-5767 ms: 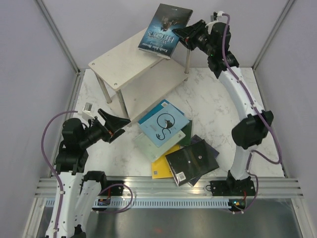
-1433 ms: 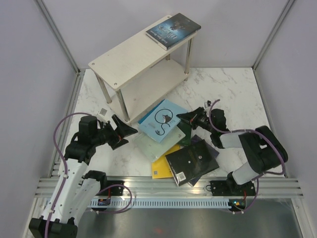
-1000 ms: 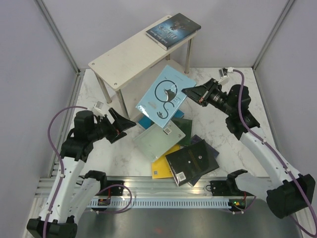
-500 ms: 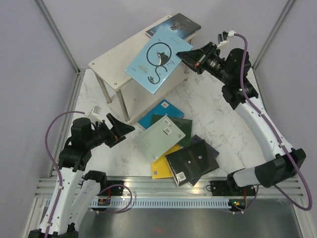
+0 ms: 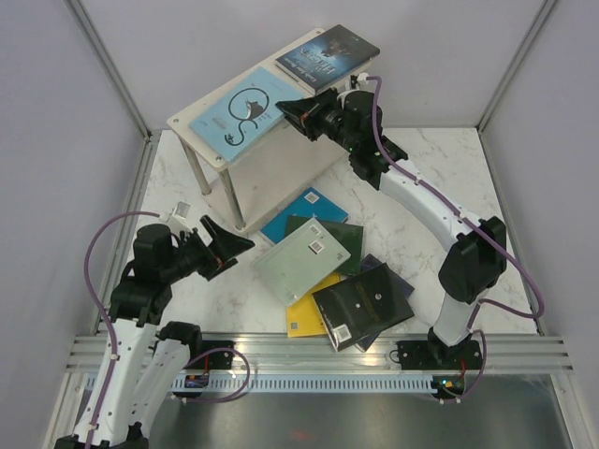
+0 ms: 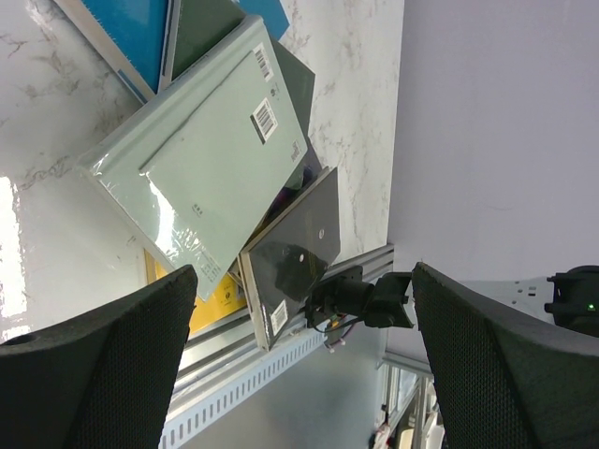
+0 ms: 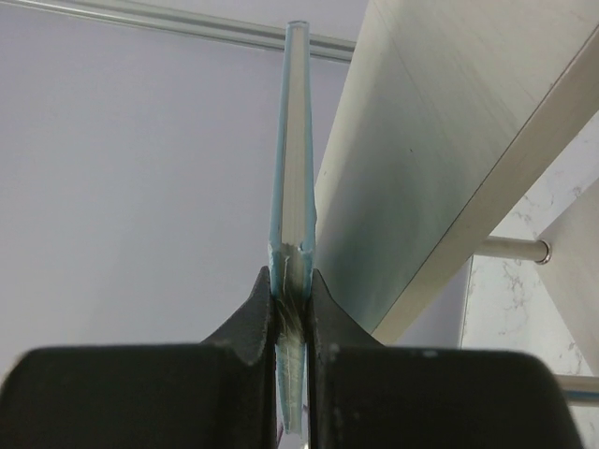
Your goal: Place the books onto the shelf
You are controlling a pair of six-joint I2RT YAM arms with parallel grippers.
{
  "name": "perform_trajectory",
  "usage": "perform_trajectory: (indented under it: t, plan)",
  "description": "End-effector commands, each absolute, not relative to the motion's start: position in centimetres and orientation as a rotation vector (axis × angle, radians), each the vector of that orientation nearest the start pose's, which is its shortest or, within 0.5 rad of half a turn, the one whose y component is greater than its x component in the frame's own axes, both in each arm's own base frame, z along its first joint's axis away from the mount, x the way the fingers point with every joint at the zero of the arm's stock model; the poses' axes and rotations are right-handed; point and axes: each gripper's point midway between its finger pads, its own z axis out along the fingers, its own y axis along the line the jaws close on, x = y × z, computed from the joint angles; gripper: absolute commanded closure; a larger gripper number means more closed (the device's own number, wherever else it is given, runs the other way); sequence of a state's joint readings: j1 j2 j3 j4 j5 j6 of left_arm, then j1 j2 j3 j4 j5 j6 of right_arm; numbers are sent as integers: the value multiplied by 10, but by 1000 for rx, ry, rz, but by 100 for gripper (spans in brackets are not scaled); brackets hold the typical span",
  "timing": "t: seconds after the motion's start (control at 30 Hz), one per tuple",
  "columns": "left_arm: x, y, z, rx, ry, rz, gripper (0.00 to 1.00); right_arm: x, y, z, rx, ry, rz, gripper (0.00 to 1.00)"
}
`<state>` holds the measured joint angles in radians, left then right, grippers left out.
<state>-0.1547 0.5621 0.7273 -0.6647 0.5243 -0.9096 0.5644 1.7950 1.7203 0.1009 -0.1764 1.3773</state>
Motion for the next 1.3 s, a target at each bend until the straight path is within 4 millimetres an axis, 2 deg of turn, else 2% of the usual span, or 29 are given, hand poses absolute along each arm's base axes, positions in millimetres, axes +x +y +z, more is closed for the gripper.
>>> perform_trajectory:
  t: [0.0,0.2,0.33,0.57,0.7,0.73,0.77,0.87,0.9,0.97,1.0,1.07,1.2,1.27]
  plan:
    - [177,-144,240,-501,2151,-1166,2,435,348,491,593,1468,1715,100]
    - [176,-144,236,-503,2161,-1158,2,437,358,455,655,1548,1654,100]
    - [178,-144,233,-506,2172,-1152,2,441,376,433,650,1611,1663,100]
    - [179,-143,233,-500,2170,-1142,2,443,393,412,627,1687,1692,100]
    - [179,-142,230,-510,2175,-1135,2,443,401,409,600,1721,1705,100]
    - [179,-142,229,-511,2175,-1136,2,445,402,405,599,1735,1701,96]
    - [179,-142,230,-510,2173,-1134,2,442,405,403,586,1751,1712,82]
    - [179,-142,230,-510,2172,-1130,2,439,409,393,568,1794,1716,58]
    - [180,-141,229,-512,2173,-1128,2,438,408,391,566,1805,1713,55]
    - [180,-141,229,-513,2171,-1125,2,434,407,384,560,1830,1702,48]
    - [180,-141,227,-516,2175,-1124,2,433,403,387,553,1826,1694,47]
    - [179,-141,227,-515,2174,-1124,2,430,400,377,561,1852,1675,45]
    - [179,-141,225,-521,2178,-1123,2,427,392,368,552,1904,1642,45]
    - [180,-141,224,-522,2179,-1121,2,426,387,355,558,1966,1614,44]
